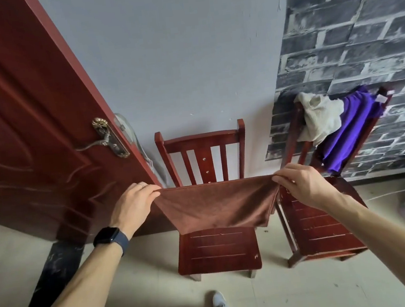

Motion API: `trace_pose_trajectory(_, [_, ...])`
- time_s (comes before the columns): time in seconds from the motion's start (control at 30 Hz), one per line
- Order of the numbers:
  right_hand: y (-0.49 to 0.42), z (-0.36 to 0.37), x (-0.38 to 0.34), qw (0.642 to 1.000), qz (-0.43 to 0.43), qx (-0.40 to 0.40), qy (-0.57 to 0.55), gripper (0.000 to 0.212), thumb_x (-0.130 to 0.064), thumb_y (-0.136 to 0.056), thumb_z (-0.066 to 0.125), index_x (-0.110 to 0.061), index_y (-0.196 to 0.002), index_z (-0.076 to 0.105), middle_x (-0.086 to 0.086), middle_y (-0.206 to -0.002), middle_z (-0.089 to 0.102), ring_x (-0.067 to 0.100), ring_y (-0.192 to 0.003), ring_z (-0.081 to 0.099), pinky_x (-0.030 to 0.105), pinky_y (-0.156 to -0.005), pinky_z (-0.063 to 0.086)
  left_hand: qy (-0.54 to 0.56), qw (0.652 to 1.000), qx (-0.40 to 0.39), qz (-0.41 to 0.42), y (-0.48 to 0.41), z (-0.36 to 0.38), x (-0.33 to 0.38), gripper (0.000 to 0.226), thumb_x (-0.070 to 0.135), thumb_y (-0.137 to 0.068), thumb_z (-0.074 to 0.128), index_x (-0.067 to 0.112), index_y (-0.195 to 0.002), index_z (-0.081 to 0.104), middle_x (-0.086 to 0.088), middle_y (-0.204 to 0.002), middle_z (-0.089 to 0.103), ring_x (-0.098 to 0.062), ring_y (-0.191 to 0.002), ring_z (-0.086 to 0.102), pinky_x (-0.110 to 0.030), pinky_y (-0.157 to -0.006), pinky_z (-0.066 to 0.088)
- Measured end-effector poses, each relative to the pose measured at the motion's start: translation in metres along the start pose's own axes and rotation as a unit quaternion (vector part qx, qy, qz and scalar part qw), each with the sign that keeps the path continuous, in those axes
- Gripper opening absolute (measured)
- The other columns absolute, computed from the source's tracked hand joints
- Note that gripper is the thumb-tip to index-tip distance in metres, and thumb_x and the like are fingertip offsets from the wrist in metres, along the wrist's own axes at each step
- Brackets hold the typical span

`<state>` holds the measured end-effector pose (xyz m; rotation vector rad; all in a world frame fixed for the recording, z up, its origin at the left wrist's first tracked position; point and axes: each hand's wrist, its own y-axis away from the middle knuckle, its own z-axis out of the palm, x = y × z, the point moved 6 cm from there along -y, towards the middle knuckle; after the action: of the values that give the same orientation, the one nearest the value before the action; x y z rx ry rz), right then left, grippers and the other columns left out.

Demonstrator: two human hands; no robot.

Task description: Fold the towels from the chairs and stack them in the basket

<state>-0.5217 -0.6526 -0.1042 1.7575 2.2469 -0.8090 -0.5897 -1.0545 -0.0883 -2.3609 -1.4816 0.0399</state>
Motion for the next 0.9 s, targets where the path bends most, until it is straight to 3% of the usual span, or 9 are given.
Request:
trace_pose_trajectory(0.2, [0.001, 0.003, 0.010, 0.997, 0.020, -0.049, 0.064, 0.014, -0.016, -0.096, 0.065, -0.013, -0.107, 0.073, 0.005, -0.092, 0.072, 0.029, -0.081, 0.069, 0.042, -0.071, 0.058, -0.023, 1.000, -0.009, 0.010, -0.003, 0.005, 0.012, 0.015, 0.015, -0.086, 0.074, 0.015, -0.101, 0.077, -0.001, -0.088, 0.072, -0.025, -0.082, 0.063, -0.037, -0.067, 0.059])
trace_pose_trajectory(0.33, [0.018, 0.036, 0.013, 0.974, 0.057, -0.173, 0.138, 0.018, -0.030, -0.098, 0.061, -0.020, -0.109, 0.072, 0.000, -0.099, 0.067, 0.024, -0.088, 0.068, 0.034, -0.068, 0.055, -0.029, 0.999, -0.037, 0.024, 0.013, 0.025, 0.019, 0.015, 0.013, -0.082, 0.079, 0.015, -0.096, 0.077, 0.000, -0.081, 0.071, -0.024, -0.077, 0.063, -0.032, -0.058, 0.056])
trace_pose_trajectory(0.4, [0.026, 0.043, 0.017, 0.973, 0.083, -0.169, 0.132, 0.020, -0.031, -0.098, 0.061, -0.020, -0.109, 0.073, 0.000, -0.099, 0.067, 0.023, -0.088, 0.067, 0.030, -0.066, 0.051, -0.033, 0.998, -0.049, 0.034, 0.024, 0.039, 0.016, 0.014, 0.011, -0.079, 0.081, 0.013, -0.093, 0.077, -0.001, -0.077, 0.070, -0.026, -0.073, 0.062, -0.032, -0.056, 0.055])
trace_pose_trajectory(0.63, [0.025, 0.093, 0.020, 0.958, 0.126, -0.220, 0.135, 0.025, -0.034, -0.098, 0.060, -0.015, -0.107, 0.074, 0.002, -0.096, 0.067, 0.024, -0.097, 0.060, 0.039, -0.074, 0.055, -0.057, 0.993, -0.101, 0.026, 0.035, 0.090, -0.015, 0.016, 0.007, -0.072, 0.086, 0.010, -0.085, 0.077, -0.006, -0.065, 0.067, -0.031, -0.062, 0.061, -0.032, -0.046, 0.051])
trace_pose_trajectory(0.9, [-0.034, 0.134, 0.040, 0.953, 0.167, -0.200, 0.158, 0.022, -0.032, -0.099, 0.059, -0.017, -0.102, 0.074, 0.002, -0.097, 0.069, 0.027, -0.098, 0.059, 0.043, -0.075, 0.058, -0.071, 0.990, -0.122, 0.000, -0.014, 0.140, -0.065, 0.014, 0.010, -0.074, 0.085, 0.010, -0.086, 0.077, -0.008, -0.066, 0.069, -0.032, -0.064, 0.061, -0.034, -0.049, 0.051])
